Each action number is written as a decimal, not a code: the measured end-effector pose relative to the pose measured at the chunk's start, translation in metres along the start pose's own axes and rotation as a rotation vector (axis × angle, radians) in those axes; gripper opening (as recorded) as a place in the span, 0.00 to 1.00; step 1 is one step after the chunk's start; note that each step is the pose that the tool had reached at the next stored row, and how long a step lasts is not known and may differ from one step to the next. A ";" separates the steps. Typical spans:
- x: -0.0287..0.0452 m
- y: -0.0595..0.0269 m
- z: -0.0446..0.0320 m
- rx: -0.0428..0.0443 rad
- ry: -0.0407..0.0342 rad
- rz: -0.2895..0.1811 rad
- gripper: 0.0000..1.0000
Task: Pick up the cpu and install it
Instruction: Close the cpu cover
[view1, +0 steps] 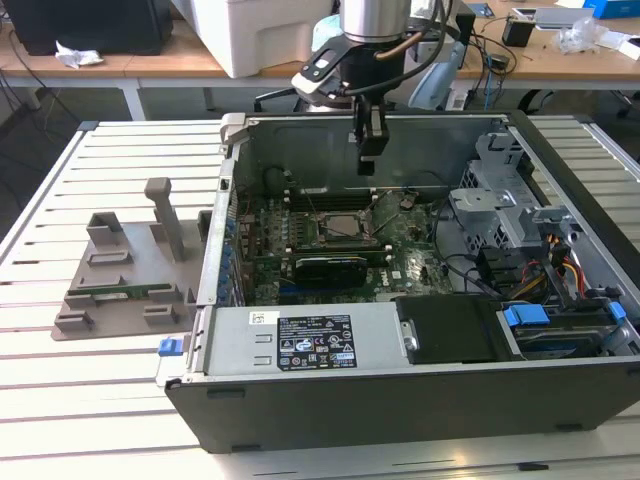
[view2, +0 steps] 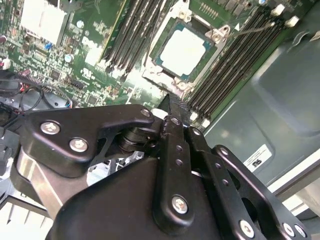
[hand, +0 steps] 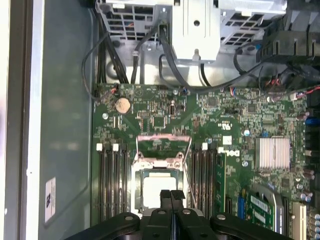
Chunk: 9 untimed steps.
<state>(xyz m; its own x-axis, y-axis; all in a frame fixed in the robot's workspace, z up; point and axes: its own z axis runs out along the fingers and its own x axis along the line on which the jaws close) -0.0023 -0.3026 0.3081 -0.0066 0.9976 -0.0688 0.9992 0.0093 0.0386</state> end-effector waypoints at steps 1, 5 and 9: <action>0.0000 0.0019 0.0001 0.0002 0.0000 0.000 0.11; 0.0003 0.0135 0.0005 0.0012 -0.0007 0.000 0.11; 0.0007 0.0246 0.0010 0.0023 -0.0026 0.000 0.11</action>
<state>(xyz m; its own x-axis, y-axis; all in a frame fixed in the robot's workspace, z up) 0.0224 -0.3018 0.3080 -0.0066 0.9974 -0.0714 0.9993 0.0093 0.0363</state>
